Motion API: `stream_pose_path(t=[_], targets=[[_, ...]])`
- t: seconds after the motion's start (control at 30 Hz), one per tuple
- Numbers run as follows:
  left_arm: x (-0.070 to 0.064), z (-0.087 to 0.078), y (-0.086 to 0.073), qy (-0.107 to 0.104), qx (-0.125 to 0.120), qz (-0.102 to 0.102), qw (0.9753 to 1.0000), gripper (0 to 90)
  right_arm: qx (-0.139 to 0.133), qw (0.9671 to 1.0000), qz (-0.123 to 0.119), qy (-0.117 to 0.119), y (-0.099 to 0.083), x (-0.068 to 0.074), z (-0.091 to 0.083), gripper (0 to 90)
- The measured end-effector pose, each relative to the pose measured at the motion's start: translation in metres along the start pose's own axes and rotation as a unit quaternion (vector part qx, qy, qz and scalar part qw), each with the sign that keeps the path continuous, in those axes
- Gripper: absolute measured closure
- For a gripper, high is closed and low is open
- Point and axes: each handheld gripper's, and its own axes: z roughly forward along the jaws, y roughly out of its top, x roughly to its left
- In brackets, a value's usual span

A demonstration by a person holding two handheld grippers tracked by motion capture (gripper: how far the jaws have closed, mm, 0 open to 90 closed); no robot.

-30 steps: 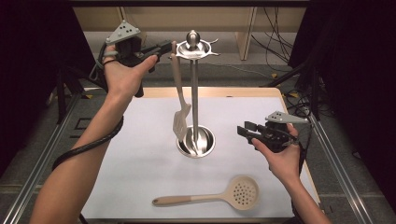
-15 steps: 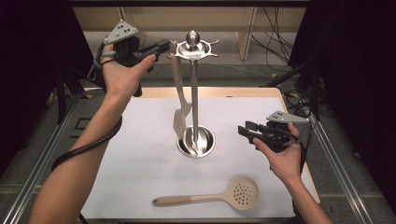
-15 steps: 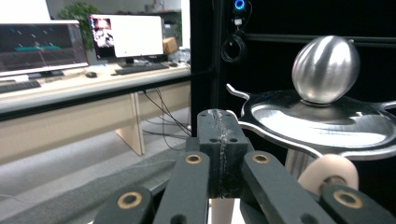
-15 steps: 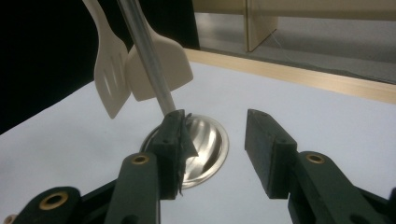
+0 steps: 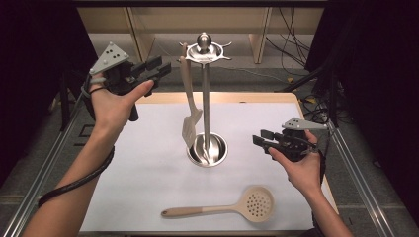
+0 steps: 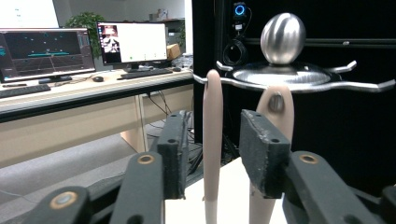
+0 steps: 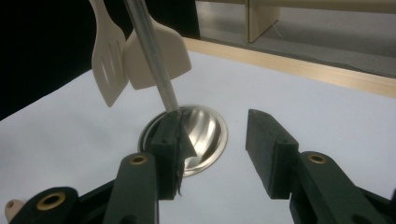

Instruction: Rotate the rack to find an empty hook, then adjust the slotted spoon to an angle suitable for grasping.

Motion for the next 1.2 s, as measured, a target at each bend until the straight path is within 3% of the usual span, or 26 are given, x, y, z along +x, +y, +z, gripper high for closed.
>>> stream_pose_path(t=[0.07, 0.2, 0.23, 0.3, 0.33, 0.37, 0.4, 0.47, 0.5, 0.57, 0.63, 0.67, 0.73, 0.77, 0.87, 0.93, 1.03, 1.07, 1.1, 1.13, 1.2], targets=[[0.0, -0.001, -0.002, 0.002, 0.002, -0.001, 1.0, 56.2, 0.002, 1.0, -0.004, -0.004, 0.001, -0.001, -0.001, 58.0], [-0.001, -0.003, -0.009, -0.001, 0.012, -0.005, 0.9999, 54.9, 0.018, 0.9997, 0.015, 0.007, 0.0, 0.004, 0.0, 58.1], [-0.002, -0.004, -0.01, -0.003, 0.013, -0.004, 0.9999, 54.8, 0.024, 0.9997, -0.001, 0.009, 0.0, 0.003, 0.001, 58.1], [-0.004, -0.006, -0.011, -0.004, 0.012, -0.006, 0.9999, 54.4, 0.028, 0.9995, -0.003, 0.012, 0.0, 0.006, 0.005, 58.7], [-0.005, -0.007, -0.012, -0.005, 0.011, -0.004, 0.9999, 54.2, 0.049, 0.998, -0.037, 0.016, 0.001, 0.004, 0.005, 59.2], [-0.006, -0.008, -0.012, -0.006, 0.011, -0.005, 0.9999, 54.1, 0.051, 0.9984, -0.018, 0.018, 0.0, 0.009, 0.008, 59.8], [-0.006, -0.009, -0.013, -0.007, 0.012, -0.006, 0.9999, 53.9, 0.077, 0.9963, -0.031, 0.022, 0.001, 0.009, 0.007, 60.5], [-0.008, -0.01, -0.016, -0.008, 0.018, -0.006, 0.9998, 53.4, 0.1, 0.9936, -0.043, 0.031, 0.0, 0.013, 0.012, 61.7], [-0.008, -0.01, -0.018, -0.008, 0.023, -0.005, 0.9997, 53.1, 0.106, 0.9917, -0.065, 0.032, 0.0, 0.012, 0.014, 62.4], [-0.009, -0.011, -0.02, -0.006, 0.024, -0.006, 0.9997, 52.7, 0.141, 0.9863, -0.073, 0.045, -0.001, 0.015, 0.018, 64.2], [-0.01, -0.011, -0.024, -0.008, 0.027, -0.009, 0.9996, 52.5, 0.159, 0.9824, -0.084, 0.05, -0.001, 0.016, 0.021, 65.2], [-0.009, -0.011, -0.026, -0.009, 0.024, -0.001, 0.9997, 52.3, 0.171, 0.98, -0.087, 0.055, -0.003, 0.019, 0.024, 65.6], [-0.01, -0.012, -0.029, -0.011, 0.026, -0.001, 0.9996, 52.0, 0.198, 0.9723, -0.106, 0.063, -0.005, 0.022, 0.026, 65.9], [-0.01, -0.012, -0.03, -0.012, 0.025, -0.001, 0.9996, 51.9, 0.204, 0.971, -0.107, 0.066, -0.007, 0.025, 0.028, 66.3], [-0.011, -0.016, -0.035, -0.013, 0.024, -0.001, 0.9996, 51.6, 0.245, 0.9562, -0.139, 0.079, -0.011, 0.033, 0.032, 66.7], [-0.012, -0.018, -0.037, -0.017, 0.024, -0.003, 0.9996, 51.3, 0.256, 0.9531, -0.14, 0.081, -0.014, 0.038, 0.034, 67.2], [-0.014, -0.022, -0.043, -0.02, 0.025, -0.005, 0.9995, 50.9, 0.28, 0.943, -0.155, 0.09, -0.018, 0.047, 0.037, 67.4], [-0.014, -0.023, -0.045, -0.02, 0.024, -0.006, 0.9995, 50.9, 0.284, 0.941, -0.161, 0.089, -0.019, 0.048, 0.037, 67.4], [-0.015, -0.024, -0.047, -0.021, 0.024, -0.006, 0.9995, 50.8, 0.294, 0.9364, -0.165, 0.098, -0.021, 0.052, 0.039, 67.4], [-0.016, -0.025, -0.049, -0.02, 0.025, -0.008, 0.9994, 50.8, 0.298, 0.9311, -0.183, 0.105, -0.022, 0.053, 0.041, 67.5], [-0.017, -0.026, -0.053, -0.023, 0.028, -0.009, 0.9993, 50.6, 0.314, 0.924, -0.189, 0.109, -0.025, 0.06, 0.043, 67.7]])
